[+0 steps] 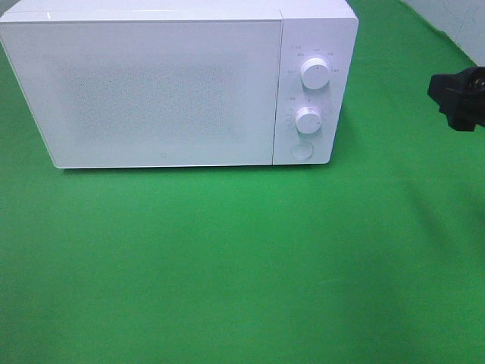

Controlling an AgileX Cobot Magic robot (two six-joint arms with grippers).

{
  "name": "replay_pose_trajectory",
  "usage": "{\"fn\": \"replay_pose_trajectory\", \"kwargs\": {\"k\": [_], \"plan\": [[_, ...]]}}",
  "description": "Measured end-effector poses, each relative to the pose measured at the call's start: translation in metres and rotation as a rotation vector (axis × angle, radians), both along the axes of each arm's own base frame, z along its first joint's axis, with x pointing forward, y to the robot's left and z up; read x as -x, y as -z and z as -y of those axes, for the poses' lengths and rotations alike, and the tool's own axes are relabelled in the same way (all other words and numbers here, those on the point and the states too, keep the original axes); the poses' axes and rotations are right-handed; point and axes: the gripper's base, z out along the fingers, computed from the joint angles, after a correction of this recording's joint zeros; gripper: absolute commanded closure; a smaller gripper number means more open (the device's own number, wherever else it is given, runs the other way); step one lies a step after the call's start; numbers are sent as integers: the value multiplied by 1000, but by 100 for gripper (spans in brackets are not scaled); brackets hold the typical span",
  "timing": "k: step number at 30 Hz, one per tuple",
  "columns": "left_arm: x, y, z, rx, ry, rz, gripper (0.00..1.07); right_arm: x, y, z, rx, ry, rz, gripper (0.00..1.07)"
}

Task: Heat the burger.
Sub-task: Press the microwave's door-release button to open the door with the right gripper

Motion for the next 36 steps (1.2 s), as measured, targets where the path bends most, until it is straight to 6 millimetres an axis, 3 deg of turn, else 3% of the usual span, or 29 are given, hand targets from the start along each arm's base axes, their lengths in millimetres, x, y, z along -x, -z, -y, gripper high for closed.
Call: {"fn": "replay_pose_trajectory", "kwargs": {"k": [7, 8, 12, 25, 36], "plan": [[0, 0, 0, 0, 0, 0, 9, -7, 23, 1, -1, 26, 28, 31], [0, 0, 0, 0, 0, 0, 9, -5, 34, 4, 3, 57, 35, 31], [0, 0, 0, 0, 0, 0, 9, -4, 40, 2, 13, 65, 49, 31], [0, 0, 0, 0, 0, 0, 9, -1, 64, -41, 118, 9, 88, 31], [0, 0, 0, 0, 0, 0, 9, 12, 85, -81, 156, 90, 58, 31]]}}
